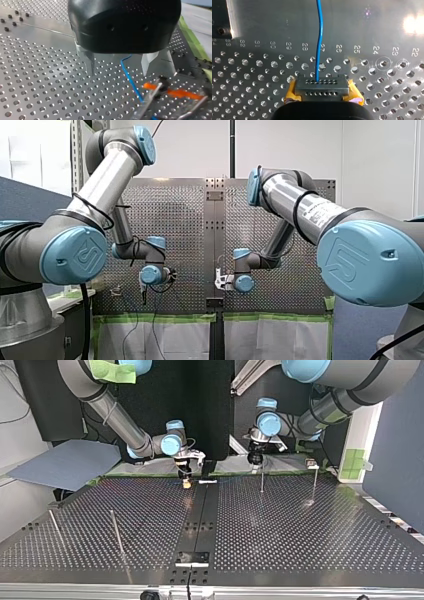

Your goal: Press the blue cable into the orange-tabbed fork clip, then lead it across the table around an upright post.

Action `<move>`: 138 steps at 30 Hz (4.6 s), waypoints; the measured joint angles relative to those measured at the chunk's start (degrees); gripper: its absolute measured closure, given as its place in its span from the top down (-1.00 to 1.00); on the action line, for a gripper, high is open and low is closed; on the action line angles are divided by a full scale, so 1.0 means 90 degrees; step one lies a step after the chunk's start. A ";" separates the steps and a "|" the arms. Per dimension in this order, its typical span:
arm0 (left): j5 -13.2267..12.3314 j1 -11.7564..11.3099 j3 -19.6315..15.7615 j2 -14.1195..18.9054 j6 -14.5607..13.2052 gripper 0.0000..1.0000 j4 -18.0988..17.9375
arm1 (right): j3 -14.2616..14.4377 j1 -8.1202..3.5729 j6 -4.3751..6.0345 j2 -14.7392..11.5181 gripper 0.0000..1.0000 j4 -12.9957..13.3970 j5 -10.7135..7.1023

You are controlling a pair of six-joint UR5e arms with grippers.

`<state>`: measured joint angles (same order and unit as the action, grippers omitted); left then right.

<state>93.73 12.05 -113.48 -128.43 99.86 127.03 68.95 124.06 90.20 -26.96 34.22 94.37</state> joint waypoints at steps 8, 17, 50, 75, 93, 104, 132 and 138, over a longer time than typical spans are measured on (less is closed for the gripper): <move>0.0004 0.0025 0.0243 -0.0190 0.0085 0.86 0.0153 | 0.0000 0.0017 0.0000 0.0000 -1.00 0.0007 -0.0003; 0.0174 0.0048 0.0699 -0.0501 0.0081 0.86 0.0362 | 0.0001 0.0044 0.0001 0.0001 -1.00 0.0023 -0.0015; 0.0361 0.0201 0.1075 -0.0528 -0.0178 0.51 0.0740 | 0.0000 0.0058 -0.0016 0.0000 -1.00 0.0024 -0.0017; 0.1036 0.0246 0.1078 -0.0527 -0.0610 -1.00 0.1023 | 0.0001 0.0059 -0.0019 0.0001 -1.00 0.0001 -0.0025; 0.0905 0.0354 0.1173 -0.0292 -0.0976 -1.00 0.1349 | -0.0001 0.0079 -0.0224 -0.0307 -1.00 -0.0249 0.0104; 0.0947 0.0593 0.1173 0.0320 -0.0961 -1.00 0.1965 | 0.0009 0.0169 -0.0280 -0.0933 -1.00 -0.0871 0.0156; 0.1221 0.0940 0.1252 0.1744 -0.0454 -1.00 0.2835 | 0.0343 0.0250 -0.0138 -0.2501 -1.00 -0.1894 0.0286; 0.1214 0.0969 0.1396 0.2062 -0.0475 -1.00 0.2927 | 0.0343 0.0253 -0.0117 -0.2828 -1.00 -0.1967 0.0284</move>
<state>104.66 20.77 -100.92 -109.87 95.58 153.37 72.04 126.34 89.14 -52.41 16.52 96.92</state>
